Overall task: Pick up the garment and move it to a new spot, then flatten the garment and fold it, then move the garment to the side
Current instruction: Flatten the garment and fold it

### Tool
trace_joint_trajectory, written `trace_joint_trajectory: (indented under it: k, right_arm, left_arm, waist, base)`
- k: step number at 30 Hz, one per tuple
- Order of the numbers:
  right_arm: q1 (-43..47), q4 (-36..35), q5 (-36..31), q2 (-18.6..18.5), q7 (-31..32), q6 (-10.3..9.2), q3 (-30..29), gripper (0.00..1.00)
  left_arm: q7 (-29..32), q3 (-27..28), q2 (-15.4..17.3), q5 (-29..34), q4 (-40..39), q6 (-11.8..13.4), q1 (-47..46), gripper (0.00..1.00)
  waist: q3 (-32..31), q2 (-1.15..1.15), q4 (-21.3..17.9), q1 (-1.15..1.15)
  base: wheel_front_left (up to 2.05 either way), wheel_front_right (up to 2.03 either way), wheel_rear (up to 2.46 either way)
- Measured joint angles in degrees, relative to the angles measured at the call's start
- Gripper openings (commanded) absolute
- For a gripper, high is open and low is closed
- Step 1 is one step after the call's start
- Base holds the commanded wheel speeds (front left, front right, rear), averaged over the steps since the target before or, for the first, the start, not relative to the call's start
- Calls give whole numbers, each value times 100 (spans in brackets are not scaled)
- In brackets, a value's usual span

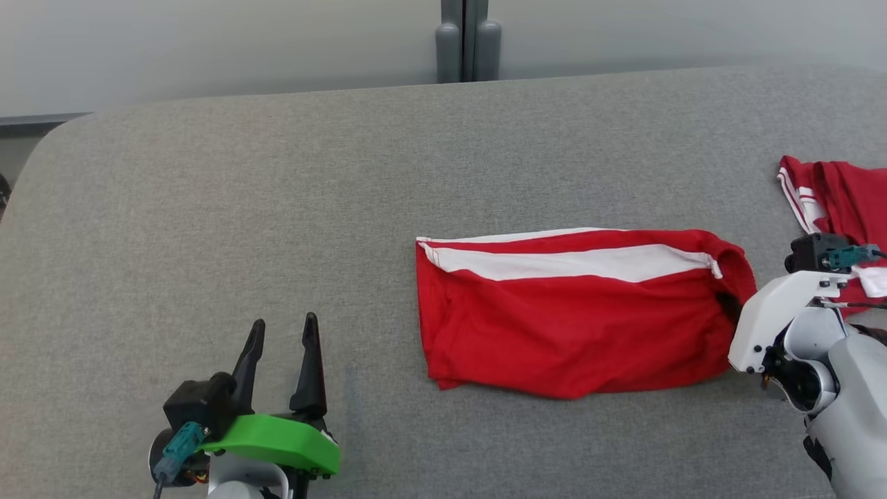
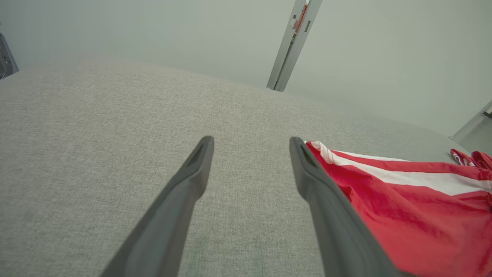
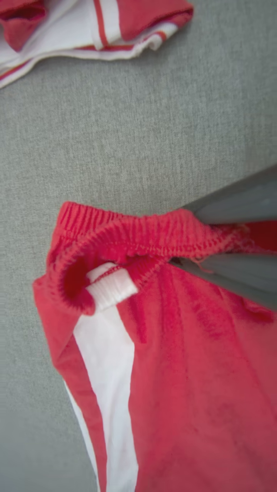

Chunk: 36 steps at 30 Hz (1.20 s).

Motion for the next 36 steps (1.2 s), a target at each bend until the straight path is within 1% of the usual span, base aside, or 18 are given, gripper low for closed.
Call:
trace_joint_trajectory:
  k: [4, 7, 11, 16, 20, 23, 31, 32, 33, 34, 36]
  right_arm:
    - [120, -492, 466, 57, 102, 0, 10, 0]
    - [204, -965, 766, 158, 201, -2, 140, 0]
    - [293, -1502, 1080, 309, 326, -3, 324, 0]
    - [310, -1946, 1279, 656, 444, -4, 593, 0]
    - [257, -1933, 1285, 972, 487, -4, 770, 0]
    - [151, -1738, 1262, 1185, 486, -4, 854, 0]
    - [-169, -886, 1103, 1448, 357, -4, 938, 0]
    - [-202, -778, 1056, 1472, 314, -4, 945, 19]
    - [-244, -694, 1025, 1489, 305, -4, 971, 71]
    - [-272, -645, 1020, 1506, 259, -4, 981, 100]
    - [-340, -582, 1018, 1548, 208, -4, 1083, 100]
  left_arm:
    - [24, -25, 13, 4, -16, 5, -21, 100]
    - [38, -57, 18, 7, -23, 5, -60, 100]
    - [46, -108, 18, 22, -15, 1, -97, 100]
    - [44, -98, 13, 20, -5, 20, -103, 100]
    - [40, -123, -10, 11, 11, 12, -104, 100]
    - [38, -141, -56, 4, 31, -3, -107, 100]
    - [9, -168, -149, -4, 121, -33, -109, 100]
    - [3, -168, -159, -5, 142, -34, -109, 100]
    - [-5, -170, -168, -5, 164, -35, -109, 100]
    - [-10, -170, -178, -5, 177, -37, -109, 100]
    - [-12, -168, -196, -5, 201, -52, -106, 100]
  waist:
    - [48, 0, -156, 0]
    - [99, 0, -191, 0]
    - [111, 0, -106, 0]
    - [89, 0, 98, 0]
    - [74, 0, 279, 0]
    - [71, 0, 436, 0]
    - [81, 0, 860, 0]
    - [81, 0, 907, 0]
    - [78, 0, 951, 0]
    - [75, 0, 980, 0]
    - [54, 0, 1027, 0]
  base:
    - [0, 0, 0]
    - [0, 0, 0]
    - [0, 0, 0]
    - [0, 0, 0]
    - [0, 0, 0]
    - [0, 0, 0]
    - [0, 0, 0]
    - [0, 0, 0]
    - [0, 0, 0]
    - [0, 0, 0]
    - [0, 0, 0]
